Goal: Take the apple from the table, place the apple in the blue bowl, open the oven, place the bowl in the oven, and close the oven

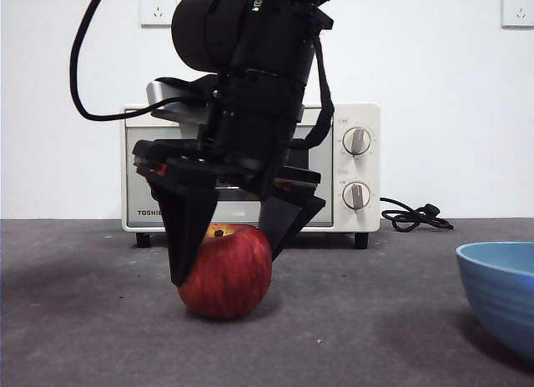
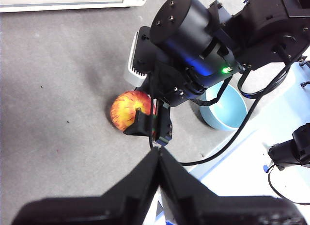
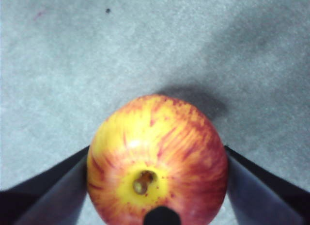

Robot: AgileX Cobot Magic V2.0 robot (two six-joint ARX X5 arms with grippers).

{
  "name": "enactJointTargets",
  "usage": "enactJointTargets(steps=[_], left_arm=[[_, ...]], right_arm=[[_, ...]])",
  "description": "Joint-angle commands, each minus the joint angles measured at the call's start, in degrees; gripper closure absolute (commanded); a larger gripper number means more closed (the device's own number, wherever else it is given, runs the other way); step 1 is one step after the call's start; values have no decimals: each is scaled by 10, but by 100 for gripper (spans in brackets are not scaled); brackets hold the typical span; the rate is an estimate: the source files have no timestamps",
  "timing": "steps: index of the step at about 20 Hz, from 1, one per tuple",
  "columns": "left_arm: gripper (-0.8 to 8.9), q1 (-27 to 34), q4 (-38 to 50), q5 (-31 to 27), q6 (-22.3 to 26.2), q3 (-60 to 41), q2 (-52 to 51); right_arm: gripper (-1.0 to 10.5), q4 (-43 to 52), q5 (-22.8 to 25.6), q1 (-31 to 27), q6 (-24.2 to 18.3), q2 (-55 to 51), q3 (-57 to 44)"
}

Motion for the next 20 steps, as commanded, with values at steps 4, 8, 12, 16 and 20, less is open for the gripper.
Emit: enactJointTargets(steps=[4,8,12,16,20], left_arm=[[819,-2,-4,0,12,1,-2],[819,-2,-8,0,13,1,-1],[819,-2,-7,0,17,1,0],[819,-2,2,0,17,1,12],[818,-2,5,0,21,1,31]], right_arm=[[955,-71,22,1,-1,-23,38],[955,-118,28,0,-7,-96,52],[955,-178,112,0,-6,-183,52],[955,-259,160,-1,-5,-261,52],[955,-280,161,-10,2,-347,18]])
